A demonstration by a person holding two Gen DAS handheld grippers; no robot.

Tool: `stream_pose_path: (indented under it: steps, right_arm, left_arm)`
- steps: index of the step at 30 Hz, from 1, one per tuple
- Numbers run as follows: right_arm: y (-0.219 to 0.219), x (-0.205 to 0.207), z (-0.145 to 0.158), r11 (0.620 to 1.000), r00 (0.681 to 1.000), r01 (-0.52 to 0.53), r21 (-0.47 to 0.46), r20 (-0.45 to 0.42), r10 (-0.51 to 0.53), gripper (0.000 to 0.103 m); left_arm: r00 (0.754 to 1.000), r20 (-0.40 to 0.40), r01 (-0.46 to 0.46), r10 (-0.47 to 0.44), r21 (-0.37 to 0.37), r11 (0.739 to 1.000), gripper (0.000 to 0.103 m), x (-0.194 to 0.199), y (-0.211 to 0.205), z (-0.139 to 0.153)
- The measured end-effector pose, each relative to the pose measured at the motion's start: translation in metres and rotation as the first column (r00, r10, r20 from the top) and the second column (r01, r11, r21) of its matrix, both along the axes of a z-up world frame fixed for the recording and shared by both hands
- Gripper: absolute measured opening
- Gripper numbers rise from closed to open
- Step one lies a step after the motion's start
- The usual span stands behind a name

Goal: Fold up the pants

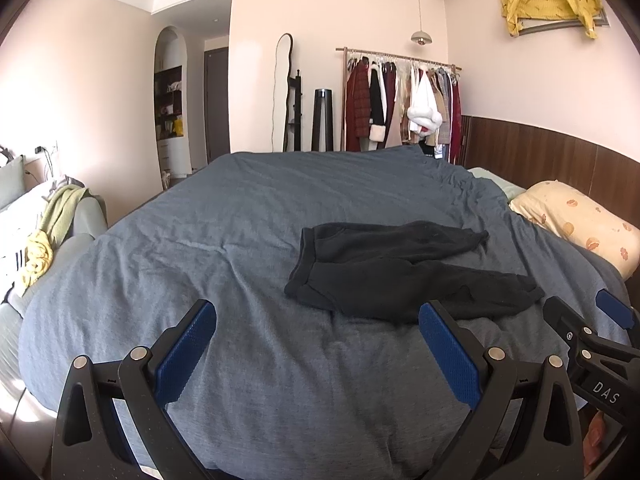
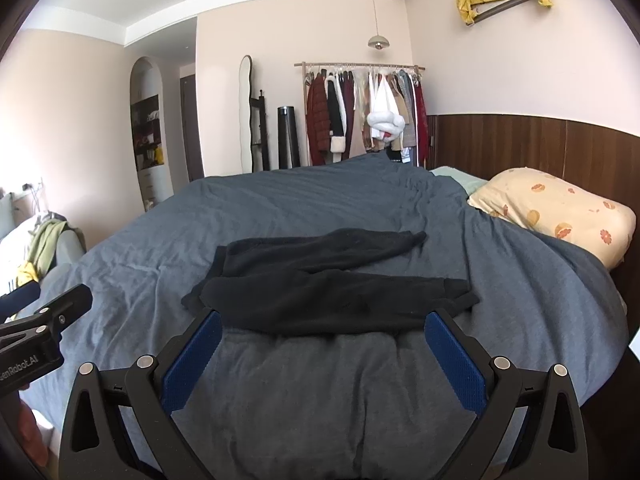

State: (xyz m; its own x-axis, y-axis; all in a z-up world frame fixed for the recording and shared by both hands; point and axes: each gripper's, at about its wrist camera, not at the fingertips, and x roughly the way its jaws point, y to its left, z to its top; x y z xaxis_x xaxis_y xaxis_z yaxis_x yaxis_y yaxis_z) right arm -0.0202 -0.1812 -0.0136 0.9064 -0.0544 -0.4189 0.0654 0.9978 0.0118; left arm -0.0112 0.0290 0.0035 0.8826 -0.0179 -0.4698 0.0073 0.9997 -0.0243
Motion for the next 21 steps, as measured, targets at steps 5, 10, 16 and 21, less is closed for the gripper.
stream_pose_path:
  steps: [5,10,16,21]
  right_arm:
    - [0.003,0.012,-0.014,1.000,0.999,-0.005,-0.001,-0.040,0.005,0.103]
    - [0.006,0.028,-0.032,1.000,0.997,-0.003,-0.019,-0.083,0.001,0.103]
    - [0.011,0.053,-0.053,0.997,0.995,0.002,-0.077,-0.101,-0.009,0.103]
    - [0.017,0.082,-0.073,0.991,0.991,-0.016,-0.130,-0.130,-0.001,0.103]
  left_arm:
    - [0.999,-0.044,-0.005,0.005,-0.002,1.000,0.103,0.015,0.003,-0.018]
    - [0.997,-0.074,-0.010,0.012,0.025,1.000,0.103,0.033,0.004,-0.036]
    - [0.996,-0.086,0.024,-0.017,0.089,0.996,0.103,0.060,-0.003,-0.058]
    - [0.994,-0.089,0.065,-0.055,0.107,0.992,0.103,0.093,-0.011,-0.080]
